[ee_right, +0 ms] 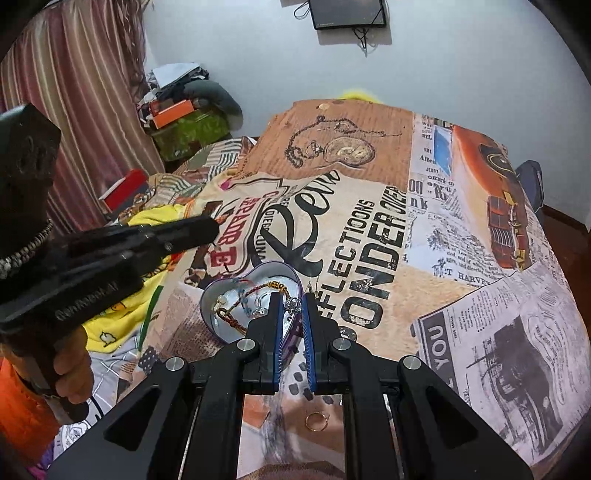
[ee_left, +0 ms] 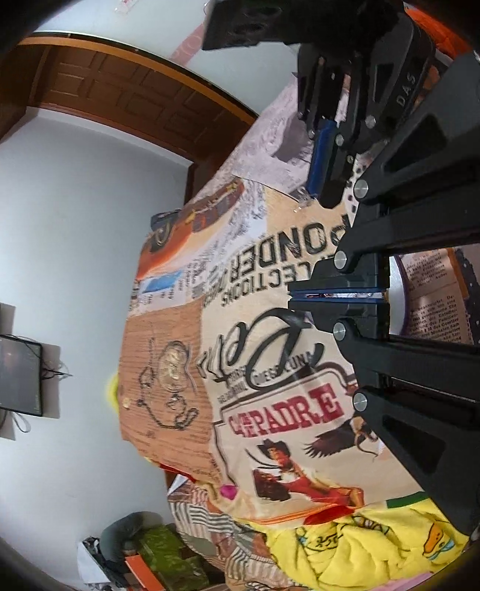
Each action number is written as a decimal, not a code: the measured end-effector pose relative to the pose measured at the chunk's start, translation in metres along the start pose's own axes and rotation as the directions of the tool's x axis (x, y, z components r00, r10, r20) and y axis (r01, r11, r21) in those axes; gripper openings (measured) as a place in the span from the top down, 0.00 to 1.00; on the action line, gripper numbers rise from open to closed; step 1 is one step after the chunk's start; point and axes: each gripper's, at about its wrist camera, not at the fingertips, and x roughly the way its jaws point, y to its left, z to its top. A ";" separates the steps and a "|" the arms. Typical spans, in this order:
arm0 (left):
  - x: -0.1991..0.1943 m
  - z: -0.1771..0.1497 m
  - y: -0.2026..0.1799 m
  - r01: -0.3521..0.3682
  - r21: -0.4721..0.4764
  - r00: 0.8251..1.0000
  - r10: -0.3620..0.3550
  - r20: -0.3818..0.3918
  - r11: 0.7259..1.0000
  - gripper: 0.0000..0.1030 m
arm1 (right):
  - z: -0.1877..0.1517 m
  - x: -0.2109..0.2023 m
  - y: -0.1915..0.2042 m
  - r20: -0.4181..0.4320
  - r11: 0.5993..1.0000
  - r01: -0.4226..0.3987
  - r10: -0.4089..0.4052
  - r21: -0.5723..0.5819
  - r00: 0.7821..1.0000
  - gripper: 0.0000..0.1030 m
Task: Organize jewelry
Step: 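Lower both held pieces over the heart tin and open the left tool, then move the left tool off the tin toward a gold ring on the blanket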
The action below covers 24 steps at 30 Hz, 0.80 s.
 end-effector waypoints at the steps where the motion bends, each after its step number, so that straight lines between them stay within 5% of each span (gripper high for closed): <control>1: 0.003 -0.003 0.003 -0.010 -0.006 1.000 0.010 -0.012 1.000 1.00 | 0.000 0.002 0.000 -0.003 1.000 -0.001 0.001 -0.001 1.000 0.91; 12: 0.015 -0.025 0.016 -0.040 0.038 0.994 0.043 -0.096 0.998 0.97 | -0.001 0.021 0.006 -0.047 1.000 -0.018 0.017 -0.012 0.999 0.91; 15: 0.016 -0.032 0.021 -0.039 0.038 0.993 0.043 -0.112 0.998 0.80 | -0.001 0.026 0.008 -0.058 1.000 -0.021 0.020 -0.015 0.998 0.91; 17: 0.014 -0.035 0.025 -0.057 0.042 0.992 0.061 -0.108 0.997 0.60 | -0.001 0.028 0.010 -0.061 1.000 -0.022 0.021 -0.020 0.998 0.91; 24: 0.001 -0.046 0.040 -0.099 0.027 0.990 0.101 -0.094 0.995 0.58 | 0.004 0.036 0.019 -0.073 0.999 -0.037 0.035 -0.035 0.997 0.91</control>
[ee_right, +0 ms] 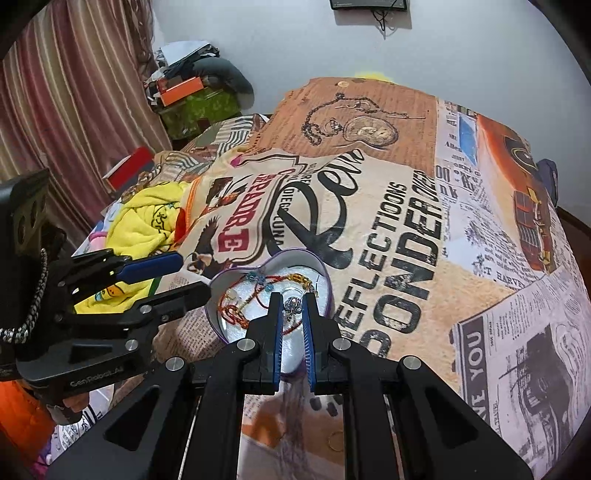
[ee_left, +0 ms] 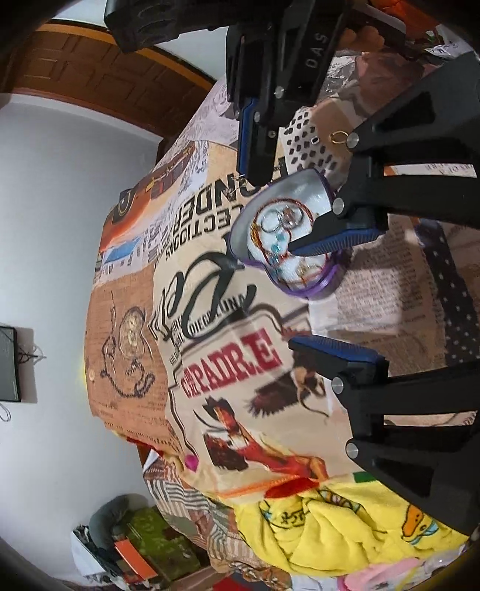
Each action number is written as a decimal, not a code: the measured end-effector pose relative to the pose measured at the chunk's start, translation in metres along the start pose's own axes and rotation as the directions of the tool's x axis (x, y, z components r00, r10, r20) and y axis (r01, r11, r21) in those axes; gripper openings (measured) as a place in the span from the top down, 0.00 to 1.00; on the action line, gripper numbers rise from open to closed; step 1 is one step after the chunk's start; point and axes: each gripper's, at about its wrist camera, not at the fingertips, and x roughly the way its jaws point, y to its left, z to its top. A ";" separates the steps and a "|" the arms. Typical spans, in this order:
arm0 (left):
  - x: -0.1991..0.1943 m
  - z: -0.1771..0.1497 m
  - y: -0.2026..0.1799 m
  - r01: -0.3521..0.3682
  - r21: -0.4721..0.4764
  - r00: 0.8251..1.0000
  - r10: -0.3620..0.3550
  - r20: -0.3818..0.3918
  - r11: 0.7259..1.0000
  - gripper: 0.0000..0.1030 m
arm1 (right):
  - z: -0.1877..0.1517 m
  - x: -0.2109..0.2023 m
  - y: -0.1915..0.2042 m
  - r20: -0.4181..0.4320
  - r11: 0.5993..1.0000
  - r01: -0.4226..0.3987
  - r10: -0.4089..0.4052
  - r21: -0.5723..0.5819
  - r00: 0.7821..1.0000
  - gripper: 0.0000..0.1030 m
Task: Organize jewelry
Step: 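Move the left tool off the tin toward a gold ring on the blanket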
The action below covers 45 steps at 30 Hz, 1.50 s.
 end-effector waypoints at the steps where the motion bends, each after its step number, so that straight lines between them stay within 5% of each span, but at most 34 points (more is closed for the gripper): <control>1: -0.001 -0.001 0.002 -0.007 -0.002 1.000 0.007 0.000 1.000 0.58 | 0.001 0.001 0.002 -0.002 1.000 -0.004 0.004 -0.003 1.000 0.91; 16: -0.007 -0.023 0.021 -0.055 -0.031 0.998 0.054 -0.025 0.998 0.54 | 0.002 0.033 0.019 -0.120 1.000 -0.022 0.019 -0.021 0.993 0.86; 21: -0.010 -0.022 0.018 -0.046 -0.036 0.999 0.045 -0.019 0.998 0.54 | 0.001 0.015 0.014 -0.090 1.000 -0.006 0.005 -0.010 0.996 0.82; 32: -0.030 -0.012 -0.015 -0.017 0.007 1.000 0.017 0.017 1.000 0.54 | -0.012 -0.042 -0.013 -0.020 0.995 0.097 -0.097 0.013 0.995 0.81; 36: -0.035 -0.011 -0.033 -0.003 0.028 1.000 0.003 0.013 1.000 0.53 | -0.026 -0.054 -0.029 -0.030 0.992 0.118 -0.117 0.052 0.993 0.73; 45: -0.019 -0.021 -0.085 0.074 0.087 0.996 -0.069 -0.065 0.993 0.49 | -0.064 -0.077 -0.066 -0.049 0.973 0.161 -0.155 0.163 0.987 0.67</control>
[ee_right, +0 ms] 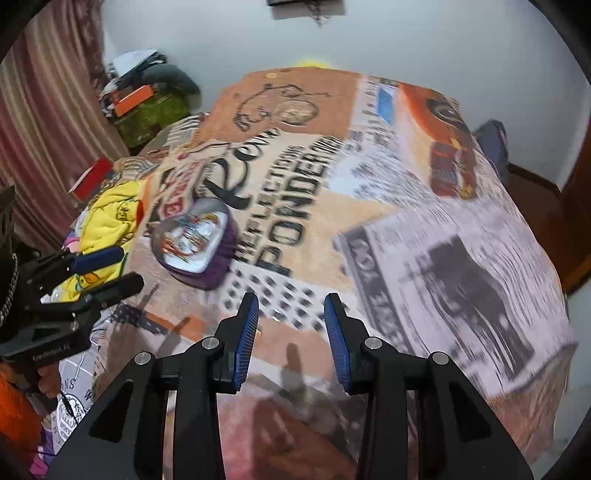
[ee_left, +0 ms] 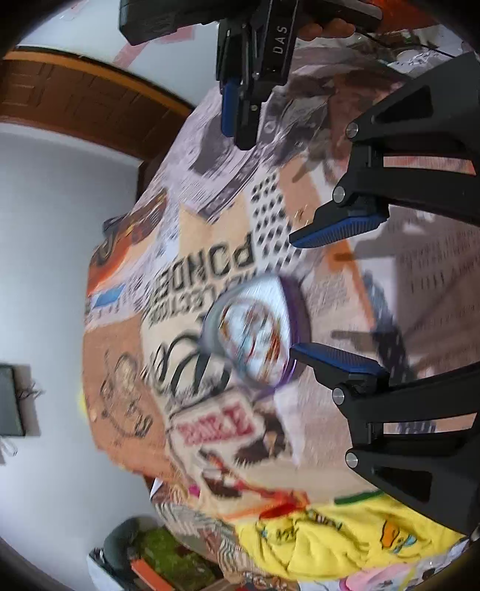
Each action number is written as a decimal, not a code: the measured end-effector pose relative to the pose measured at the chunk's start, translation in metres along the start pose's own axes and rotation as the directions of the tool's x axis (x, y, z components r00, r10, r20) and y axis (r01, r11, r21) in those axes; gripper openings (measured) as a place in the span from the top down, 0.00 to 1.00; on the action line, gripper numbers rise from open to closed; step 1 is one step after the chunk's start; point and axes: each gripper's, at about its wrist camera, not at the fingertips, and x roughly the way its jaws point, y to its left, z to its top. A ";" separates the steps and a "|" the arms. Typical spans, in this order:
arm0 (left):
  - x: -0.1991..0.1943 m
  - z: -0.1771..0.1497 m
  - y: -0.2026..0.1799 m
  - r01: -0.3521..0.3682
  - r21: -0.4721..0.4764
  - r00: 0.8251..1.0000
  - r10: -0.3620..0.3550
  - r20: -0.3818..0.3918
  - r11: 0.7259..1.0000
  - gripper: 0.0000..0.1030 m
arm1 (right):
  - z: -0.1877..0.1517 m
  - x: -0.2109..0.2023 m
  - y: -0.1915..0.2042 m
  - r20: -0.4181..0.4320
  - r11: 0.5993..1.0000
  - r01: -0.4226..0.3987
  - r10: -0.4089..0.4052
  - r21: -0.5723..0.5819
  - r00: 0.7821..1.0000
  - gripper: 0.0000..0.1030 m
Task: Organize jewelry
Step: 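Move the left tool off the tin toward a gold ring on the blanket, then close the left tool on the gold ring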
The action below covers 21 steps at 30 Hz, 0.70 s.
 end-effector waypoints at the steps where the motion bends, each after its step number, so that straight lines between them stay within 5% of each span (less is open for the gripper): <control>1: 0.004 -0.001 -0.006 0.012 0.003 1.000 -0.012 -0.012 1.000 0.49 | -0.003 -0.001 -0.004 -0.002 1.000 0.001 -0.001 0.008 1.000 0.67; 12: 0.062 -0.011 -0.052 0.083 0.057 0.988 -0.075 -0.137 0.995 0.52 | -0.038 0.005 -0.037 -0.056 0.996 0.014 -0.009 0.093 0.998 0.67; 21: 0.084 -0.007 -0.060 0.124 0.072 0.984 -0.113 -0.139 0.990 0.84 | -0.033 0.014 -0.037 -0.054 0.996 -0.006 0.011 0.089 0.998 0.67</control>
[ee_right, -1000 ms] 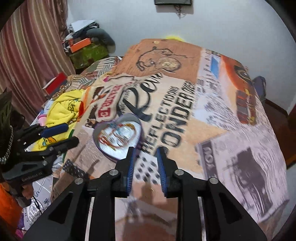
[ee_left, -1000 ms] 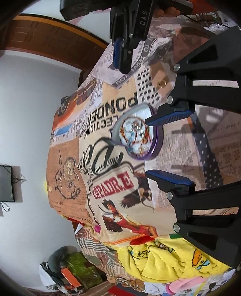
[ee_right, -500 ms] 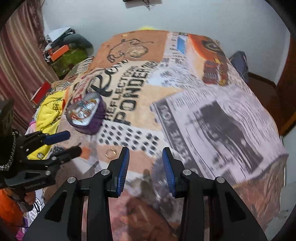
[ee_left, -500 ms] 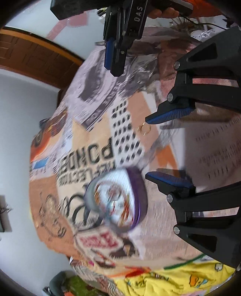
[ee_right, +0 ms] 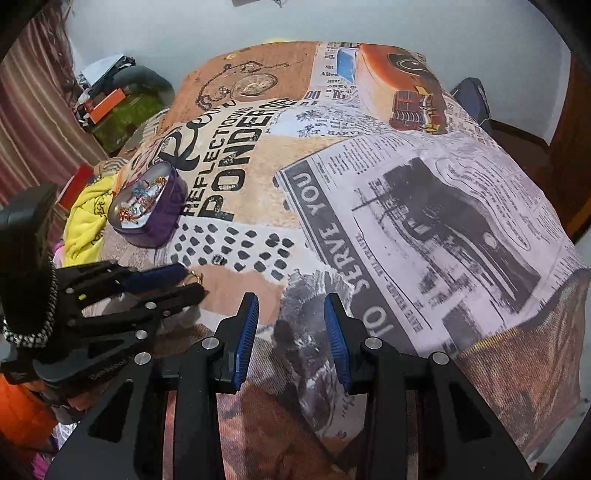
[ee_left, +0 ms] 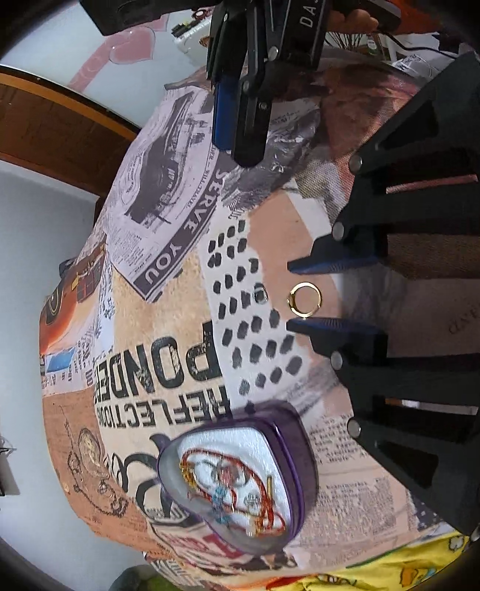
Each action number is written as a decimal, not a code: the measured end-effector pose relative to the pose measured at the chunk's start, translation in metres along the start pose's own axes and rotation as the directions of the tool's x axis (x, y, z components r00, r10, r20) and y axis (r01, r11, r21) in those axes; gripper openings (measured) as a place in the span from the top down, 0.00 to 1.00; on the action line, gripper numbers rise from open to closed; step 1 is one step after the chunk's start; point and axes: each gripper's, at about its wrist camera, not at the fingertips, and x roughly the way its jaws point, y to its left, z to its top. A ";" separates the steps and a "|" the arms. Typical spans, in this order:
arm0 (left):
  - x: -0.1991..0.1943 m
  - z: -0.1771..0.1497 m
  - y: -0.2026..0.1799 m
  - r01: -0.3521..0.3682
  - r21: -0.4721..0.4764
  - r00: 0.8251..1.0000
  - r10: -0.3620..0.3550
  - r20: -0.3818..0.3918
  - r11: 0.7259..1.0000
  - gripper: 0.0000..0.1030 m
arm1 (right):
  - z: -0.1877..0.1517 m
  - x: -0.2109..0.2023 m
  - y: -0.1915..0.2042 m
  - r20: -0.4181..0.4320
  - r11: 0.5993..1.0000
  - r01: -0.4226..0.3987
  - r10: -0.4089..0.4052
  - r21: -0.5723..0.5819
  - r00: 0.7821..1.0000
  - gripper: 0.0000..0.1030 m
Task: Organize jewelry
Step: 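Close the left tool on the gold ring, then carry the gold ring into the heart tin and open the left tool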
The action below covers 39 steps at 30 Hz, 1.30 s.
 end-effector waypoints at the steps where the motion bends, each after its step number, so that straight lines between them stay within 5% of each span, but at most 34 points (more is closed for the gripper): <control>1: 0.001 0.000 -0.001 -0.003 0.005 1.000 0.003 0.002 1.000 0.84 | 0.000 0.001 0.001 0.001 1.000 -0.003 0.003 -0.001 1.000 0.67; 18: -0.058 -0.002 0.048 -0.089 -0.097 0.986 0.102 0.131 0.991 0.84 | 0.017 0.052 0.047 -0.033 0.989 -0.048 0.044 -0.142 0.998 0.68; 22: -0.057 -0.007 0.052 -0.090 -0.107 0.986 0.104 0.129 0.990 0.84 | 0.017 0.062 0.056 -0.040 0.986 -0.026 0.019 -0.165 0.999 0.76; 25: -0.057 -0.008 0.052 -0.091 -0.103 0.983 0.106 0.150 0.991 0.84 | 0.015 0.063 0.058 -0.031 0.985 -0.019 0.014 -0.174 0.999 0.90; 32: -0.063 -0.007 0.053 -0.084 -0.115 0.980 0.103 0.169 0.990 0.84 | 0.015 0.053 0.057 -0.027 0.986 -0.027 0.022 -0.167 0.999 0.91; 39: -0.088 -0.005 0.059 -0.097 -0.129 0.968 0.124 0.219 0.987 0.84 | 0.038 0.015 0.052 0.070 0.991 -0.010 0.019 -0.136 0.997 0.91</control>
